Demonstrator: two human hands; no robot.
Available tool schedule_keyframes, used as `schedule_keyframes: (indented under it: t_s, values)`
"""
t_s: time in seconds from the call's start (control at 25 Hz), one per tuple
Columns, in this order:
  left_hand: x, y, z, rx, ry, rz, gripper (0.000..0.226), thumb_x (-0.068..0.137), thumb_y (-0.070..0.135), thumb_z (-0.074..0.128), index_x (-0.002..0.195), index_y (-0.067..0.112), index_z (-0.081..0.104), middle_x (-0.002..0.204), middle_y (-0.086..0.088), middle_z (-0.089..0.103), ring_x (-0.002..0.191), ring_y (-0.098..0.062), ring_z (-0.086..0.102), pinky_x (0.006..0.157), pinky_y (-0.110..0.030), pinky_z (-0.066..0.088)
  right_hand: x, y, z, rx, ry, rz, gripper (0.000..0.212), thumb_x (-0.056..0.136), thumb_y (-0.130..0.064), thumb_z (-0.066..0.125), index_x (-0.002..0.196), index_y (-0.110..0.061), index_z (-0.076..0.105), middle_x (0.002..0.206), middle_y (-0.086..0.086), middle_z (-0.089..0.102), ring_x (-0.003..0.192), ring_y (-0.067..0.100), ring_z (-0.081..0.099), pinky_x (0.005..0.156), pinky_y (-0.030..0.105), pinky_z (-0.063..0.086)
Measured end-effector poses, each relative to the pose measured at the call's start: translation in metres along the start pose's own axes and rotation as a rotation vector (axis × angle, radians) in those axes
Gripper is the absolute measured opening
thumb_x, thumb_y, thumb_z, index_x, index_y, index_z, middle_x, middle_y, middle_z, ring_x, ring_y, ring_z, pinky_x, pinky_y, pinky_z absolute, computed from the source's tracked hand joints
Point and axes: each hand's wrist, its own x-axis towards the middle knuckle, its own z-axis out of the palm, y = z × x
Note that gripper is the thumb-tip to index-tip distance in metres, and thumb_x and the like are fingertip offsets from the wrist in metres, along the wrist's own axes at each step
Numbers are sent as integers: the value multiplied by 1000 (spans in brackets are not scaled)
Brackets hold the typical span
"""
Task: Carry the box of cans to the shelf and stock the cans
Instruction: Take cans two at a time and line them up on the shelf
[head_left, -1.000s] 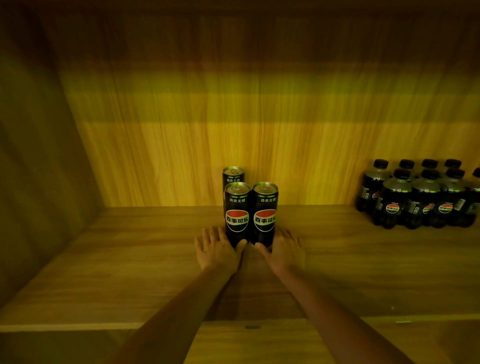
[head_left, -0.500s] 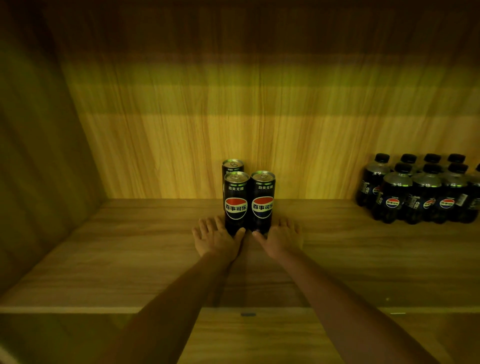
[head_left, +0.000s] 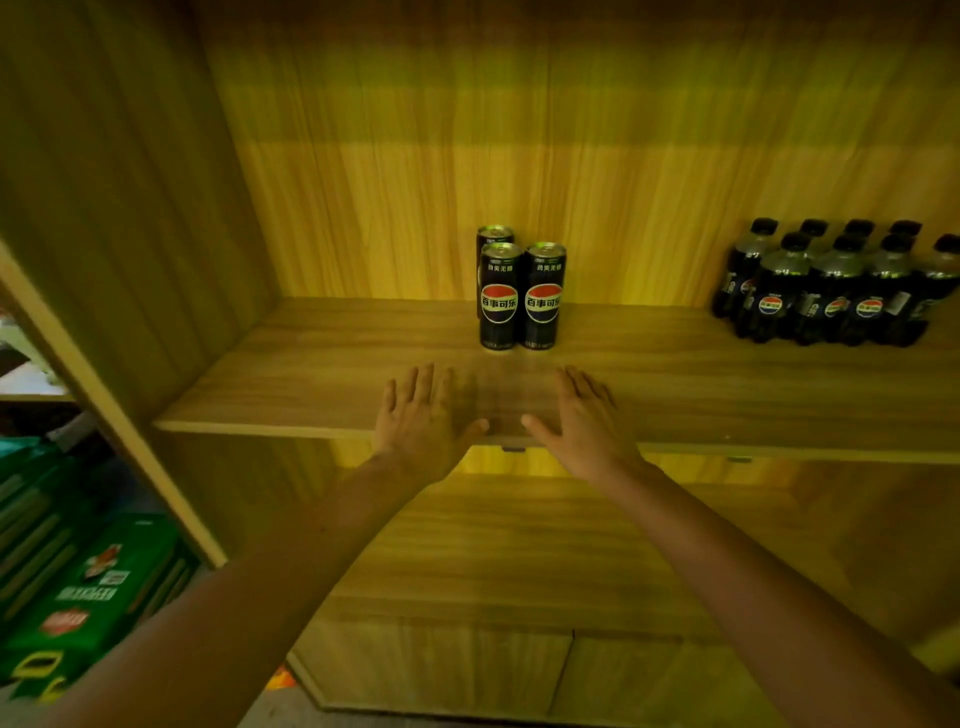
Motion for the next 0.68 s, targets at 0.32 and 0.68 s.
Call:
schedule_keyframes:
  t_s: [0.32, 0.68]
  values:
    - [-121, -47, 50, -12, 81, 138, 89, 77, 68, 17, 147, 12, 11, 156, -13, 17, 145, -28, 12, 118, -45, 9, -127, -31, 45, -37, 2, -31, 78, 86, -53, 41, 143, -4, 17, 152, 17, 23, 142, 29, 19, 117, 43, 11]
    - [-207, -100, 191, 60, 18, 172, 86, 82, 65, 17, 145, 7, 16, 153, -18, 23, 143, -32, 19, 116, -46, 10, -221, -18, 193, -53, -59, -45, 81, 82, -59, 31, 142, -5, 24, 150, 17, 28, 140, 32, 24, 114, 42, 11]
